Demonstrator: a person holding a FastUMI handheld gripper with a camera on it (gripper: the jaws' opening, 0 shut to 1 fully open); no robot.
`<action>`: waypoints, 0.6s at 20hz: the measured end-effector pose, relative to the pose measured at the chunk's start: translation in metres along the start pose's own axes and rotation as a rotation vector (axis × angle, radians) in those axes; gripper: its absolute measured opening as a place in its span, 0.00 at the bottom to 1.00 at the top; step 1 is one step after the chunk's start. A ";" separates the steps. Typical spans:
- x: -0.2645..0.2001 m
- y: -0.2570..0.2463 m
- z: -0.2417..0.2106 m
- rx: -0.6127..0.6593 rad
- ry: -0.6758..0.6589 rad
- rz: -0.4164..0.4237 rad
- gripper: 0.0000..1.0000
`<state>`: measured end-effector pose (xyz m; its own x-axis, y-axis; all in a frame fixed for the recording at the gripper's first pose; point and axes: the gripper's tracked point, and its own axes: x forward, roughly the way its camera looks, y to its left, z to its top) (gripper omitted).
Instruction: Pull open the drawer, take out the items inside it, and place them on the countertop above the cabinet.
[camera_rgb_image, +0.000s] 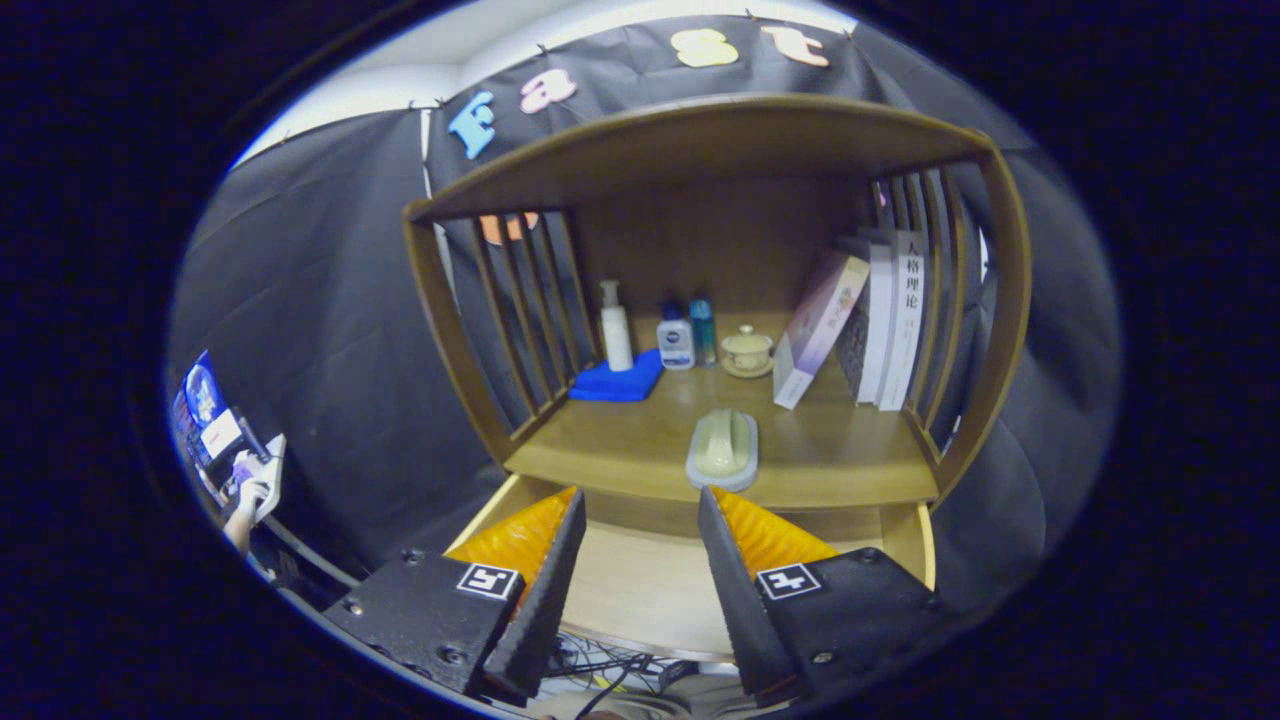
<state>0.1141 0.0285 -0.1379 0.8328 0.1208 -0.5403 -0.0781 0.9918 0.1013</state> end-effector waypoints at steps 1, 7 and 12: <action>-0.007 0.005 -0.003 -0.007 -0.033 0.004 0.73; -0.029 0.017 -0.060 -0.013 -0.160 -0.019 0.80; -0.026 -0.006 -0.119 -0.072 -0.187 -0.116 0.86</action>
<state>0.0273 0.0239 -0.2240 0.9249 0.0028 -0.3802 -0.0097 0.9998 -0.0162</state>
